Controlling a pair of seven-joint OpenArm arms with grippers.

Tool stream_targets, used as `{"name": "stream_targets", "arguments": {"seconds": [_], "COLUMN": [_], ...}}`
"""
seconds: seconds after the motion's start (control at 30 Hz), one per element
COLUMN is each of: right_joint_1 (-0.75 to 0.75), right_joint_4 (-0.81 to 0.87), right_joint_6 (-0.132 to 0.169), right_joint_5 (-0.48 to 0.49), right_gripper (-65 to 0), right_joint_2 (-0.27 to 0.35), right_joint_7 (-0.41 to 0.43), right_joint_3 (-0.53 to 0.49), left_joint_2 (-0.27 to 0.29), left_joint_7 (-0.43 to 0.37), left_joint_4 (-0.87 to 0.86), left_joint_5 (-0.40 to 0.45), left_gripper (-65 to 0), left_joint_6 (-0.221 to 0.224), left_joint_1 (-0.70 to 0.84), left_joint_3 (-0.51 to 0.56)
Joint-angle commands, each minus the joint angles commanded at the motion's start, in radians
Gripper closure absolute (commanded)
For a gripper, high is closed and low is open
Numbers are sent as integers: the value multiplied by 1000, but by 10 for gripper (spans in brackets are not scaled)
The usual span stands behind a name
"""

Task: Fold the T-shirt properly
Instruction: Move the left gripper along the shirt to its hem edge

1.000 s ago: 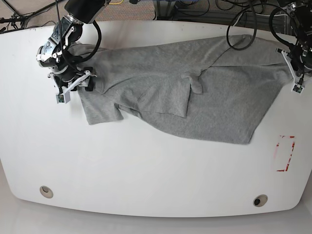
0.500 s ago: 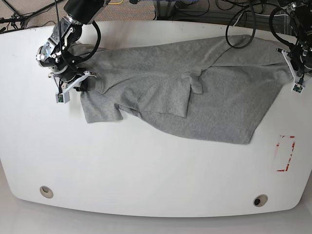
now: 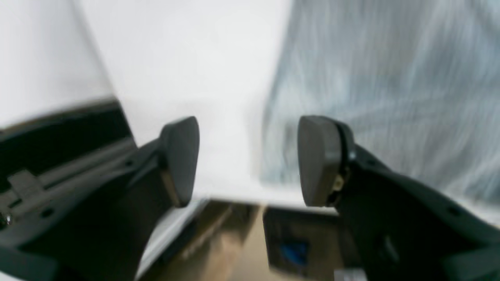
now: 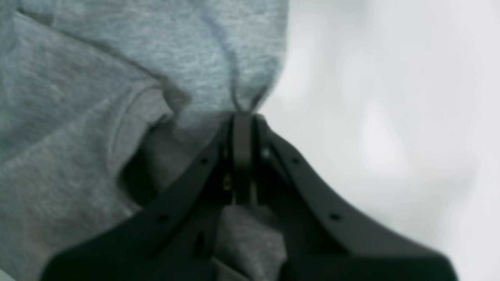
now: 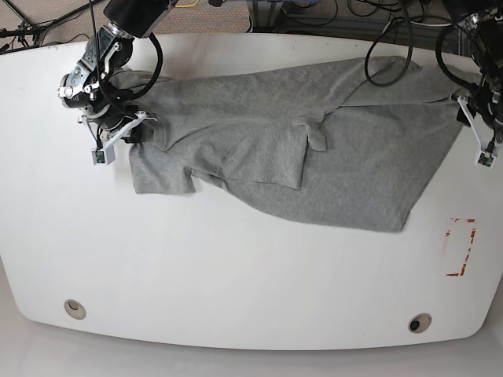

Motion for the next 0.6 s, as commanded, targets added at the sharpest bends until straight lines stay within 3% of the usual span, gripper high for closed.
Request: {"name": "stream_targets", "arguments": {"seconds": [0.2, 0.33, 0.6], "right_joint_1": [0, 0, 0], "right_joint_4": [2, 2, -2], "right_joint_6": [0, 0, 0], "right_joint_5": [0, 0, 0], "right_gripper": [0, 0, 0], "right_joint_2": [2, 2, 0], "right_joint_7": [0, 0, 0], "right_joint_3": [0, 0, 0], "left_joint_2": [32, 35, 37], "left_joint_7": [-6, -46, -267], "left_joint_4": [-130, -293, -612], "left_joint_5": [2, 2, 0], "left_gripper": [-376, -376, -376], "left_joint_6": [6, 43, 87], "left_joint_1": [-196, -311, -454], "left_joint_3": [6, 15, 117]}}
